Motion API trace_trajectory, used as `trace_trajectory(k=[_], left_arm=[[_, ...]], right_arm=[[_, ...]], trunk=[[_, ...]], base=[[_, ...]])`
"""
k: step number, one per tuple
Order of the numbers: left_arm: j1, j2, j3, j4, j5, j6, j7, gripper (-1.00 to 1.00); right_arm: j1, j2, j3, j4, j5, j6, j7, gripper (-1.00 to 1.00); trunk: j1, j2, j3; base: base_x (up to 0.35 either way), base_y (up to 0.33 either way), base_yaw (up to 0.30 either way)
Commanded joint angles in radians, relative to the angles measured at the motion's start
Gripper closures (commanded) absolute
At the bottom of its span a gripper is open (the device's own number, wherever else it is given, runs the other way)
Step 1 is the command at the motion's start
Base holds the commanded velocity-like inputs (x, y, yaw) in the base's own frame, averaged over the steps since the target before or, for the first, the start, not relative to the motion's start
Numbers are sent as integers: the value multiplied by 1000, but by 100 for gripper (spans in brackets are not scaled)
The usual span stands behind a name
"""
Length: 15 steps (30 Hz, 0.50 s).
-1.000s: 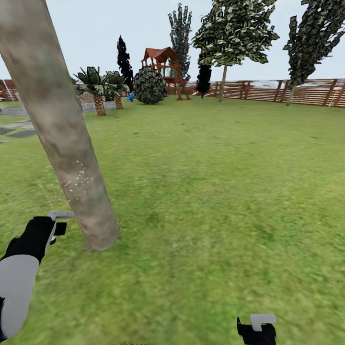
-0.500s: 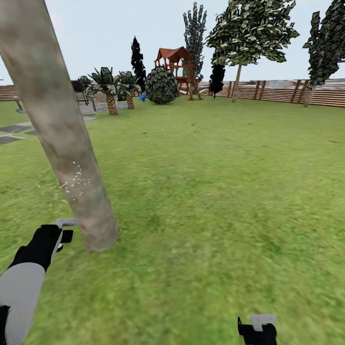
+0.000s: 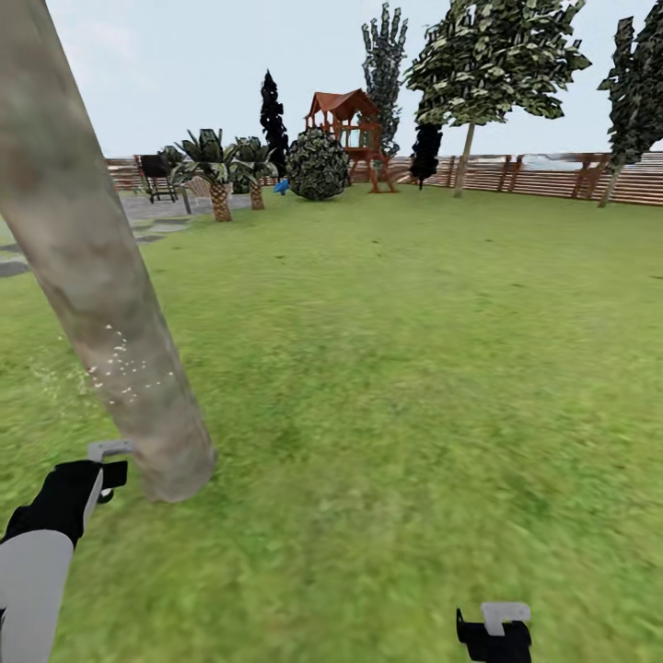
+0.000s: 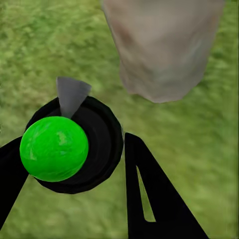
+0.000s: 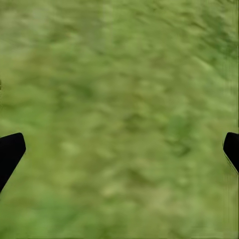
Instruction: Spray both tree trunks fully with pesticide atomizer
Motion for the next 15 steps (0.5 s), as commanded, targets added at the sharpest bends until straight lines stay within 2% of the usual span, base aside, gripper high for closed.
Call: trace_trajectory(k=[1, 5, 12, 15], left_arm=[[-1, -1, 4, -1, -9, 2, -3, 100], [-1, -1, 5, 1, -7, -1, 50, 100], [-1, -16, -1, 33, -9, -2, 62, 100], [-1, -18, -2, 34, -10, -2, 64, 100]], right_arm=[[0, 0, 5, 0, 6, 0, -8, -100], [0, 0, 5, 1, 6, 0, -8, -100], [0, 0, 5, 2, 6, 0, -8, -100], [0, 0, 5, 2, 6, 0, -8, -100]], trunk=[[0, 0, -1], [0, 0, -1], [0, 0, -1], [0, 0, -1]], base=[[275, -169, 263], [232, -197, 274], [144, -247, 276], [113, -262, 99]])
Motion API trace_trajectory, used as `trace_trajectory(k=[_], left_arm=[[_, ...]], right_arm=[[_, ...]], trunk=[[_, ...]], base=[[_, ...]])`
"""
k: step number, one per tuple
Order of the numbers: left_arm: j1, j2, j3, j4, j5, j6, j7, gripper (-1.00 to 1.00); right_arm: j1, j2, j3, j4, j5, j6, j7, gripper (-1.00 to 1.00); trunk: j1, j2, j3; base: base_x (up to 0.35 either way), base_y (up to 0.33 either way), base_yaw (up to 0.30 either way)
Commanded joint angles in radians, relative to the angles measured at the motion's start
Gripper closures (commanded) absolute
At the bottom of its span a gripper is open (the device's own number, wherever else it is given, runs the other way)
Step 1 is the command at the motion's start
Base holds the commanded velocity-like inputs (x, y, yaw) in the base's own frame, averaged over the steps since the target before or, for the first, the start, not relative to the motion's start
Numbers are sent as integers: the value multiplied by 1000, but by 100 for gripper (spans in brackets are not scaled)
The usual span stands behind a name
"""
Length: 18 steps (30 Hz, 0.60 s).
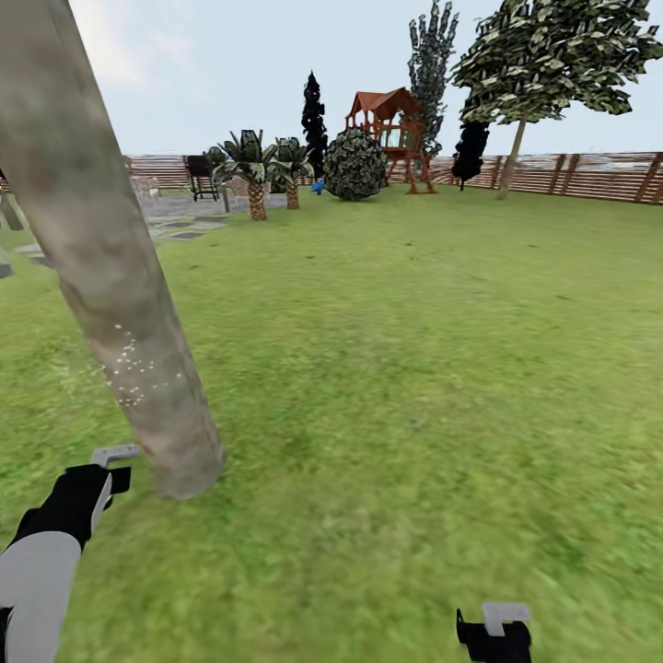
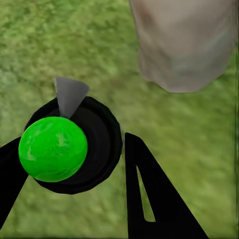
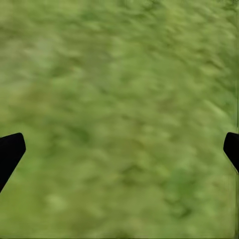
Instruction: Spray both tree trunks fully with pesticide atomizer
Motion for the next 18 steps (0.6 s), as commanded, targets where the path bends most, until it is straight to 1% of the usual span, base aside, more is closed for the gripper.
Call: trace_trajectory(k=[1, 7, 8, 11, 14, 18], left_arm=[[-1, 0, 2, -1, 0, 5, 2, 100], [-1, 0, 0, -1, -1, 3, 3, 100], [-1, 1, 0, -1, -1, 3, 3, 100], [-1, 2, 0, -2, -2, 3, 6, 100], [-1, 1, 0, -1, 0, 3, 44, 100], [-1, 0, 2, -1, 7, 5, 49, 100]], right_arm=[[-1, 0, 5, 1, 6, 0, -8, -100], [-1, 0, 5, 1, 6, 0, -8, -100], [-1, 0, 5, 1, 6, 0, -8, -100], [-1, 0, 5, 1, 6, 0, -8, -100], [-1, 0, 5, 1, 6, 0, -8, -100], [-1, 0, 5, 1, 6, 0, -8, -100]], trunk=[[0, 0, -1], [0, 0, -1], [0, 0, -1], [0, 0, -1], [0, 0, -1], [0, 0, -1]], base=[[111, -263, 24], [160, -252, 9], [214, -230, 152], [218, -228, 238], [219, -227, 272], [176, -236, 276]])
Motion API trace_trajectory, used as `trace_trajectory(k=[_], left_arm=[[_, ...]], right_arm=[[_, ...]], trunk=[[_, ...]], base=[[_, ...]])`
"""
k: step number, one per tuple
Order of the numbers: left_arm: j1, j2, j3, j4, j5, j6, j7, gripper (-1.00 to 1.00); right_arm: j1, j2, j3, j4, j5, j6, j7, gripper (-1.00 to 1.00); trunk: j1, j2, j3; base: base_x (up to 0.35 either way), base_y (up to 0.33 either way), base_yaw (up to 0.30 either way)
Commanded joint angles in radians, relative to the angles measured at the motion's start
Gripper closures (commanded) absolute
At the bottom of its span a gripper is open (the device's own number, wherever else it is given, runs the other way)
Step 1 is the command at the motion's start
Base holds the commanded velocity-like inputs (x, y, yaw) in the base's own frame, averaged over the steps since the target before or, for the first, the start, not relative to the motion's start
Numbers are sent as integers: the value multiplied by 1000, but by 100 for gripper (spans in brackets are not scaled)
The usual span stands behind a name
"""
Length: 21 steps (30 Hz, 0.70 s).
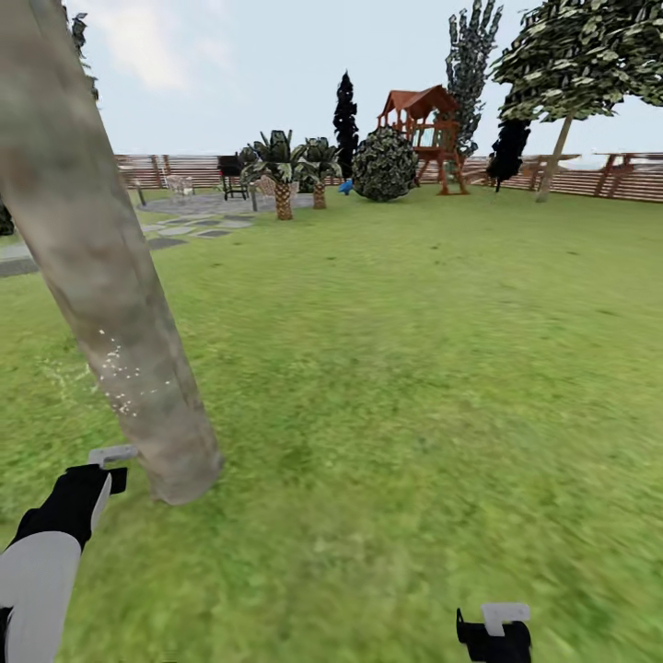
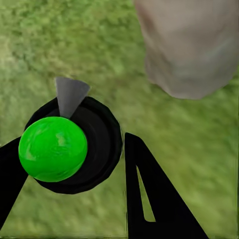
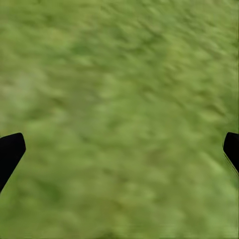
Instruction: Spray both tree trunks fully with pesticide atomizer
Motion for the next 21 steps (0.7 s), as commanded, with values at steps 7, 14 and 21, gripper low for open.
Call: trace_trajectory(k=[7, 14, 21], left_arm=[[-1, -3, 2, -1, 1, 4, -8, 100], [-1, -3, 3, -1, 1, 4, -2, 100], [-1, -3, 3, -1, 1, 4, 1, 100]], right_arm=[[0, 0, 5, 0, 6, 0, -8, -100], [0, 1, 7, 2, 7, 0, -8, -100], [0, 2, 7, 2, 7, 0, -8, -100]], trunk=[[0, 0, -1], [0, 0, -1], [0, 0, -1]], base=[[24, -273, 106], [51, -277, 1], [144, -273, 143]])
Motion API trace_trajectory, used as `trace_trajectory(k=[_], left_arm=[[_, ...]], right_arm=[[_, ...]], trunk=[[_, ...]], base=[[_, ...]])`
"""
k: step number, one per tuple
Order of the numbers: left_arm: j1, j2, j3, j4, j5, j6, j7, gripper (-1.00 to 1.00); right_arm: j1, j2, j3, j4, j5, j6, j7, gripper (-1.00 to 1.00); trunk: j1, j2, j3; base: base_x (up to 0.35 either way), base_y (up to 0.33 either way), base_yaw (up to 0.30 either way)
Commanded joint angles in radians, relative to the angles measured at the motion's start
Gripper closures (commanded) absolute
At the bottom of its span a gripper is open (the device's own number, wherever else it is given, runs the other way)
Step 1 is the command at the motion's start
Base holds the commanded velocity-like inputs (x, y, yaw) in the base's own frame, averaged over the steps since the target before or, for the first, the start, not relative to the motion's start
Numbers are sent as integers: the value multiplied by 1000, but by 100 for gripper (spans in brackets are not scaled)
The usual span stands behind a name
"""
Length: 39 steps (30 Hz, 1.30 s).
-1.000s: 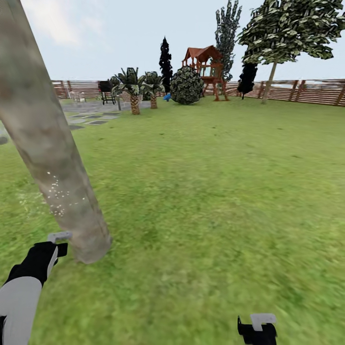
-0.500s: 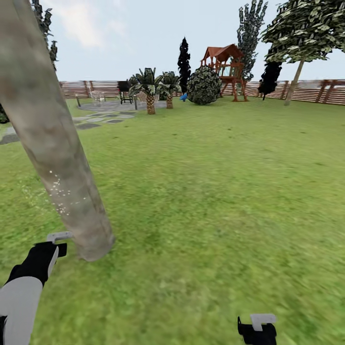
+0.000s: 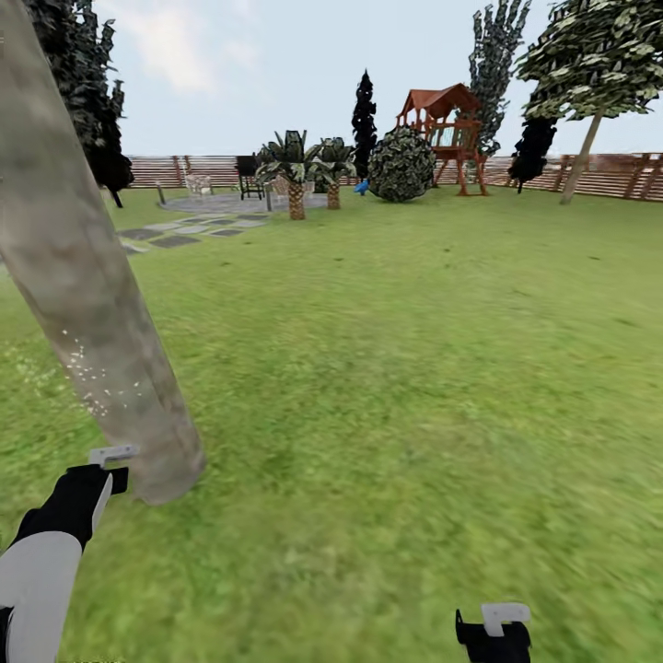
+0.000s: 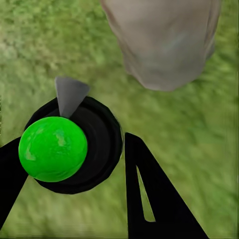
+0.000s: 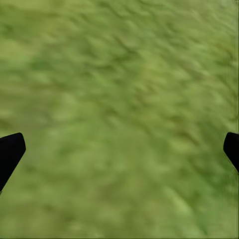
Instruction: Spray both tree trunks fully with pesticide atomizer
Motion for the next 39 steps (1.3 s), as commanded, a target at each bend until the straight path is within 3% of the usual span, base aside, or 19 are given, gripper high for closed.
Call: trace_trajectory(k=[1, 9, 25, 35, 39], left_arm=[[-1, -1, 2, -1, -1, 4, 1, 100], [-1, -1, 2, -1, -3, 3, 3, 100], [-1, -1, 2, 0, -4, 1, 3, 100], [-1, -2, 2, -1, -4, 1, 3, 100], [-1, -24, 0, -13, -5, 3, -1, 100]], right_arm=[[0, 0, 5, 0, 6, 0, -8, -100], [0, 1, 5, 0, 6, 1, -8, -100], [0, -1, 5, 0, 6, 0, -8, -100], [0, 2, 6, 0, 6, 0, -8, -100], [0, 2, 6, 0, 6, 0, -8, -100]], trunk=[[0, 0, -1], [0, 0, -1], [0, 0, -1], [0, 0, -1], [0, 0, -1]], base=[[170, -257, 267], [192, -239, 256], [230, -228, 16], [211, -201, 253], [21, -18, 277]])
